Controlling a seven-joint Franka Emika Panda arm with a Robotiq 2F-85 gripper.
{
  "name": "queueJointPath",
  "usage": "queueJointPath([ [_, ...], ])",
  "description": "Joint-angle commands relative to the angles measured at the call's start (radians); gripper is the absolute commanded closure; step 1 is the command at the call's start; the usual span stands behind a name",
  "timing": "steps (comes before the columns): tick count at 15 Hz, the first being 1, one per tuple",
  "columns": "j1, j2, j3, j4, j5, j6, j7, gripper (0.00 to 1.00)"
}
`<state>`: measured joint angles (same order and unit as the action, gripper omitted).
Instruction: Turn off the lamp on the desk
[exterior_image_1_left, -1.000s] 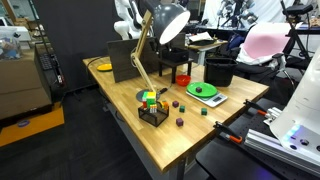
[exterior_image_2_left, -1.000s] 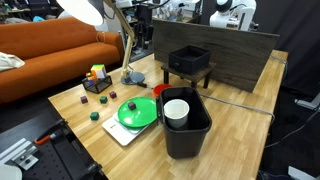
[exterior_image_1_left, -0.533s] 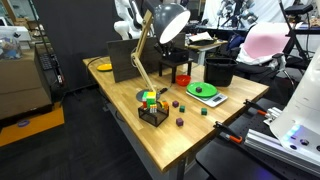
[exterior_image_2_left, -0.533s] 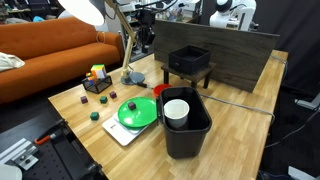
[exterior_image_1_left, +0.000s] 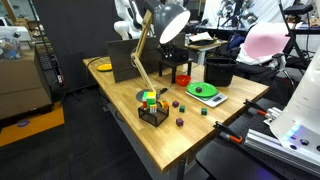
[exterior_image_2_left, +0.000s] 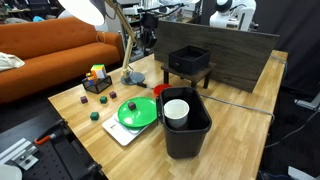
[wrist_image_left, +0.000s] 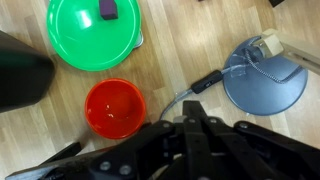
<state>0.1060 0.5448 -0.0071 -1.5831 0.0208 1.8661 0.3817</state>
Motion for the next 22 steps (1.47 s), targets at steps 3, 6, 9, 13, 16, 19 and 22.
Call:
queueJointPath([
  [3,-0.008,0.031,0.009,0.005,0.057,0.056,-0.013,1.00],
  [6,-0.007,0.057,0.008,0.010,0.076,0.064,-0.006,1.00],
  [9,-0.005,0.086,0.009,0.017,0.090,0.063,-0.009,1.00],
  [13,0.002,0.117,0.010,0.026,0.087,0.057,-0.012,1.00],
  [16,0.012,0.134,0.010,0.025,0.080,0.054,-0.012,1.00],
  [19,0.012,0.152,0.014,0.026,0.087,0.055,-0.014,1.00],
  [22,0.011,0.174,0.015,0.037,0.091,0.051,-0.014,1.00],
])
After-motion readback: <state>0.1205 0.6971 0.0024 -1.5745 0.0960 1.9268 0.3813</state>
